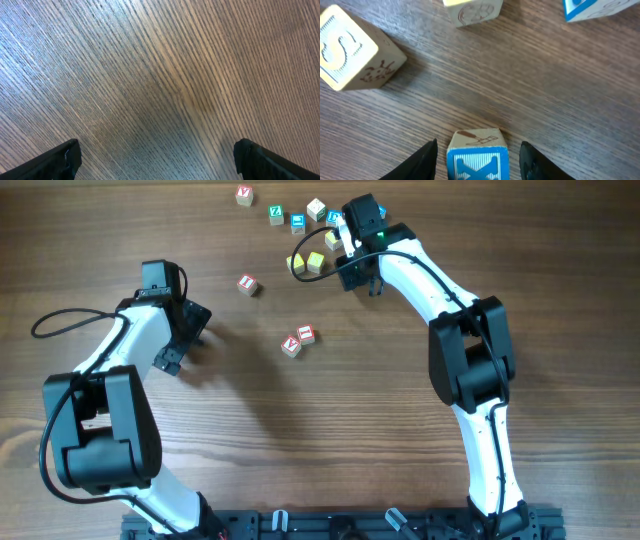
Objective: Form a circle
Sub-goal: 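Swing the right arm forward over the block cluster, then lower the right gripper and grasp the blue X block, then carry the blue X block toward the red A and I blocks, then lower the blue X block beside the red I block and release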
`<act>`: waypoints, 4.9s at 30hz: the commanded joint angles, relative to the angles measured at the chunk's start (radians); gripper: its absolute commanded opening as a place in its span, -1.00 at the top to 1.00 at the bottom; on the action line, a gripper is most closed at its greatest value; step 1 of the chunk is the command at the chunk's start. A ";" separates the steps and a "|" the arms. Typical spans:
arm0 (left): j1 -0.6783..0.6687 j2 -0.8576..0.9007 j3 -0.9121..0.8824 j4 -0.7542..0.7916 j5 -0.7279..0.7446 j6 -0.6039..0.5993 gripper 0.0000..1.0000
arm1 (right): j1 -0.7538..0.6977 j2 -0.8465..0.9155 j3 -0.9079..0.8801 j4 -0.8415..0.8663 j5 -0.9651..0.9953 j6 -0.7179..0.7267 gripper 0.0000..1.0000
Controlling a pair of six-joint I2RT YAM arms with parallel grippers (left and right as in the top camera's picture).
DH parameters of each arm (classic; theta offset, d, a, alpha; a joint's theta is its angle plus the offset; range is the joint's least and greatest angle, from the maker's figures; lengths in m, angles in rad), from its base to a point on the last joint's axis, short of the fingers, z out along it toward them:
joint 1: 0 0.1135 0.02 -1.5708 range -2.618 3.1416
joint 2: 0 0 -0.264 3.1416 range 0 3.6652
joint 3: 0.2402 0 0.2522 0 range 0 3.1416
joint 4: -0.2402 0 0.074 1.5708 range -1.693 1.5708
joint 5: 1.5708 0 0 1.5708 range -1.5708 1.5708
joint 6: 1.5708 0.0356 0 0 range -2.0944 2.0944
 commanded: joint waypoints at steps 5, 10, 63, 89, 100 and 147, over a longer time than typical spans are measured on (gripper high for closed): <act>0.003 0.011 -0.006 0.000 -0.016 -0.002 -1.00 | -0.007 -0.020 0.019 0.016 -0.004 -0.006 0.10; 0.003 0.011 -0.006 0.000 -0.016 -0.002 -1.00 | -0.007 -0.033 0.019 0.005 -0.004 -0.016 0.37; 0.003 0.011 -0.006 0.000 -0.016 -0.002 -1.00 | 0.261 -0.460 -0.612 0.077 0.049 0.443 0.65; 0.003 0.011 -0.006 0.000 -0.016 -0.002 -1.00 | 0.261 -0.426 -0.668 0.144 0.042 0.470 0.49; 0.003 0.011 -0.006 0.000 -0.016 -0.002 -1.00 | 0.261 -0.426 -0.668 0.144 0.042 0.471 0.41; 0.003 0.011 -0.006 0.000 -0.016 -0.002 -1.00 | 0.137 -0.477 -0.649 -0.062 -0.175 0.468 0.30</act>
